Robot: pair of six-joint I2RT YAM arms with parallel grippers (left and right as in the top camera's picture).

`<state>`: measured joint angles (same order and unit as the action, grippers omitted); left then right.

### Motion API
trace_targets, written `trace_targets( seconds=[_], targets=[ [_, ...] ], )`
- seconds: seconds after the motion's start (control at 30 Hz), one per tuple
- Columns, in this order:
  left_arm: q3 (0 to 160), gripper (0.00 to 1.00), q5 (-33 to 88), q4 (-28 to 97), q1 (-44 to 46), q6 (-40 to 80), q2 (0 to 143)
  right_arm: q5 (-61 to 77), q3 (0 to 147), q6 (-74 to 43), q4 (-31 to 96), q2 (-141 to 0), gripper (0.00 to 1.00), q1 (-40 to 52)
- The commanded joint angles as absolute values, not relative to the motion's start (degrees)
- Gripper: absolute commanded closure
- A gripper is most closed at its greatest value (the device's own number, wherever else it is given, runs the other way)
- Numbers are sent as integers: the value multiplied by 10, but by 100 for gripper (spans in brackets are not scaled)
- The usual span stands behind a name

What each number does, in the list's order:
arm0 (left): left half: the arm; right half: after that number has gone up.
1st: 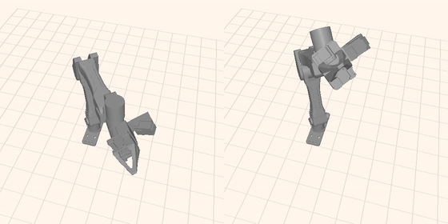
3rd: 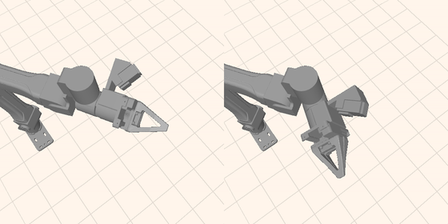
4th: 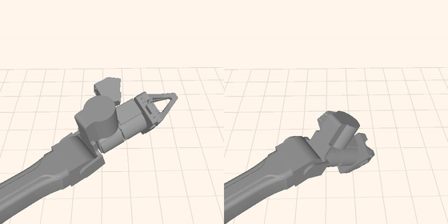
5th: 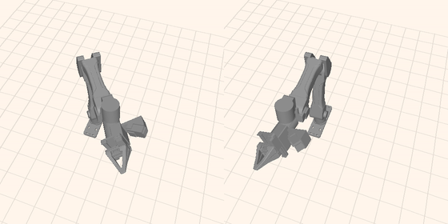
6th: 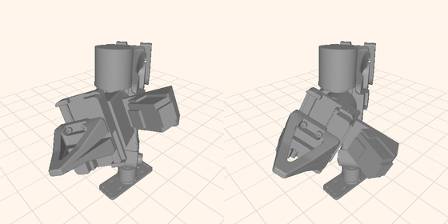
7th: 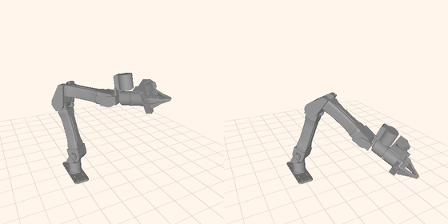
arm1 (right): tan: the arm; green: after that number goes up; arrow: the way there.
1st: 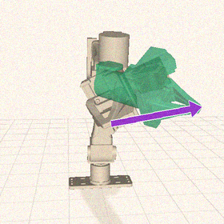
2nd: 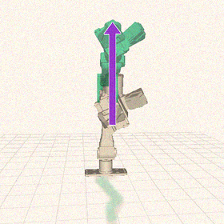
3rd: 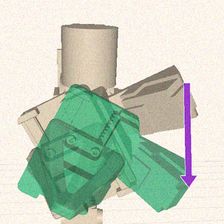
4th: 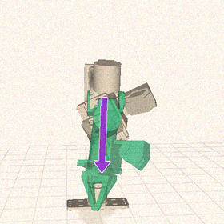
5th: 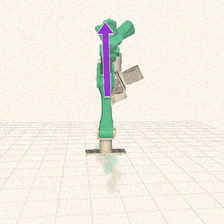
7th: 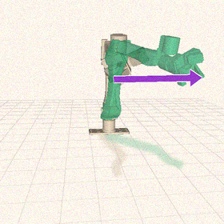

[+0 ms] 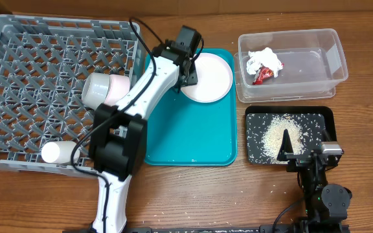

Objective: Sort waste into correct bins and load items into the dishwasher

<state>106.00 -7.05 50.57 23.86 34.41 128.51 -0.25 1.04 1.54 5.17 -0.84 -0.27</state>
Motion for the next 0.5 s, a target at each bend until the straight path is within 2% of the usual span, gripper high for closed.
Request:
trace_targets(
  seconds=[0.0,0.03,0.07,0.17,0.3,0.47],
  targets=[
    [1061,46,-64,506,232,361,1306,-4,5,18,48,-2,0,0],
    [1061,50,-64,505,232,357,1312,-4,5,17,48,-2,0,0],
    [1061,58,-64,505,232,354,1318,-4,5,18,48,-2,0,0],
    [1061,69,-63,505,232,330,1323,-4,5,18,48,-2,0,0],
    [1061,96,-61,530,232,263,1323,-4,5,17,48,-2,0,0],
    [1083,96,-84,600,223,238,1299,-4,5,17,48,-2,0,0]
  ],
)
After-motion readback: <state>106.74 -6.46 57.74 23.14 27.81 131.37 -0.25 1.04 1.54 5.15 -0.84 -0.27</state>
